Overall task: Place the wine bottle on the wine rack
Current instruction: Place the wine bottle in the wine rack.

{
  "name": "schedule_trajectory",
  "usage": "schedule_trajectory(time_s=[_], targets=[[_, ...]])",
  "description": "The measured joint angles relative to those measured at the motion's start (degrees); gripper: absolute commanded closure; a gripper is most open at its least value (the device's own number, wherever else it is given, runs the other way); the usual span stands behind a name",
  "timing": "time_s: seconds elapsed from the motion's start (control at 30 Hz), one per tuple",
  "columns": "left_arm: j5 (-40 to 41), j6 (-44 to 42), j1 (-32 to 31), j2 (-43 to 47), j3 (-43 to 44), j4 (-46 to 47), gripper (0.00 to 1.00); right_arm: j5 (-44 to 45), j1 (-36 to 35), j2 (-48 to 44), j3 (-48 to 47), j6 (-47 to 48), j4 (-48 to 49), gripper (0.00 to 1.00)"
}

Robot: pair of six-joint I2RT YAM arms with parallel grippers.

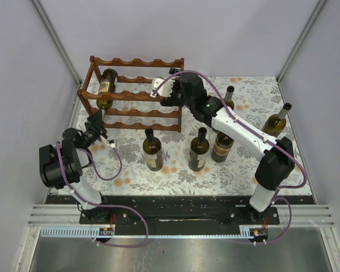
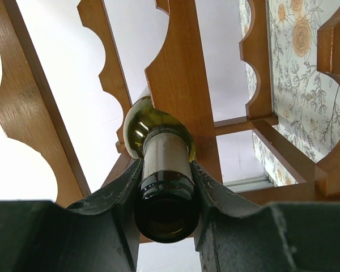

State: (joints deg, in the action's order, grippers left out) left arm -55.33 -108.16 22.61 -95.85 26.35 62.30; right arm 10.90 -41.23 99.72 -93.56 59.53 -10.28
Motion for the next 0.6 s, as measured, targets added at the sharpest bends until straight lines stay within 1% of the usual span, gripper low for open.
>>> schedule_trajectory(time_s=[0.17,0.27,0.4,0.6], targets=[[0.39,4.90,-0.02,-3.61,-1.16,8.92,0.99,-0.04,-0.02,0.04,-0.02,-0.11,0.02,0.01],[0.90,7.72,-0.28,-5.27,-1.53,13.05,0.97,-0.04,-0.02,0.04,-0.04,-0.20,0.02,0.00],[1.77,9.66,-1.11,-6.36,-1.70,15.47,0.92,-0.02,-0.02,0.07,-0.07,-0.20,0.02,0.01],[2.91,9.90,-1.79,-7.41,-1.70,16.92,0.86,0.04,-0.02,0.07,-0.07,-0.17,0.04,0.01]])
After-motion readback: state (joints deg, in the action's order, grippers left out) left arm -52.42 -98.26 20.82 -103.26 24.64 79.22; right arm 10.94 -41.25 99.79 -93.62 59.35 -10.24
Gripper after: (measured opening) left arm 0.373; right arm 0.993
